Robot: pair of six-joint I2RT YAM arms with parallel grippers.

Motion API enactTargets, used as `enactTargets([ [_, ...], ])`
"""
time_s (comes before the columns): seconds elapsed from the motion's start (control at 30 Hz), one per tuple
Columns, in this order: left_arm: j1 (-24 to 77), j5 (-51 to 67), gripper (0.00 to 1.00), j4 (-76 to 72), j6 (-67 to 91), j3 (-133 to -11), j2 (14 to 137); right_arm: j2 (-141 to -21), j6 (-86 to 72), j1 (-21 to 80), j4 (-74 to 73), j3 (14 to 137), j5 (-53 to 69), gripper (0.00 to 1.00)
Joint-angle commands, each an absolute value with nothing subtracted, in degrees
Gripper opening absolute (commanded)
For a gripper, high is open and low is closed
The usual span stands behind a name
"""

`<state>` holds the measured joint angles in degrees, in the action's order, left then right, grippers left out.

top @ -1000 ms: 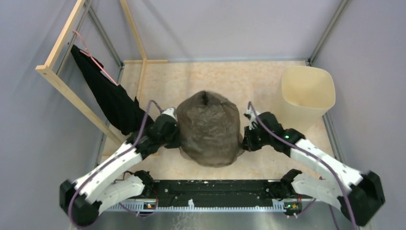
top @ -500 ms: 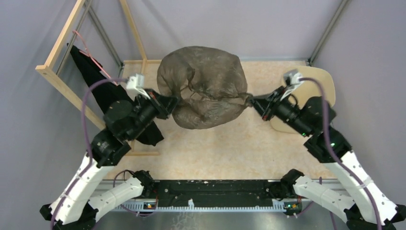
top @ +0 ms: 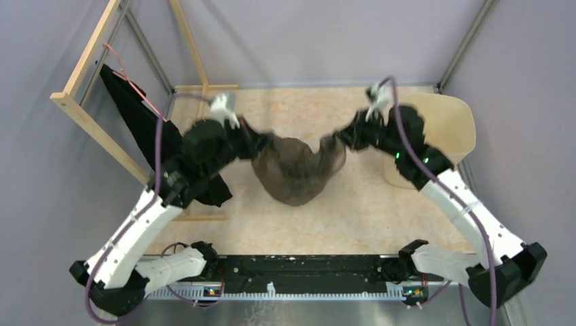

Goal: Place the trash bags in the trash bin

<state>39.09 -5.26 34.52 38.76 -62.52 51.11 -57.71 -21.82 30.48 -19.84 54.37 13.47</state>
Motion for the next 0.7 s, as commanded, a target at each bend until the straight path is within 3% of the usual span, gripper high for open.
enactTargets([
  [0.0, 39.1, 1.87, 0.0, 29.01, 30.48, -91.08, 61.32, -62.58, -17.29, 29.0, -15.51, 79.9, 20.45, 0.0],
  [0.1, 39.11, -1.8, 0.0, 26.55, 29.8, -89.68, 59.01, -59.46, -18.5, 29.0, -13.44, 77.06, 17.82, 0.0],
  [0.27, 39.07, -14.48, 0.0, 21.33, 34.91, -61.58, 45.5, -51.07, -21.09, 29.0, -10.44, 53.87, 16.77, 0.0],
  [0.4, 39.02, -17.51, 0.0, 29.85, 40.71, -47.99, 37.89, -46.52, -22.08, 29.0, -11.77, 40.05, 18.67, 0.0],
  [0.5, 39.07, -16.02, 0.0, 37.45, 42.71, -46.78, 33.08, -43.72, -22.24, 29.0, -16.41, 38.95, 19.5, 0.0],
  [0.67, 39.07, -20.17, 0.0, 48.85, 42.23, -57.45, 28.31, -43.61, -21.1, 28.96, -22.2, 50.77, 22.27, 0.0],
])
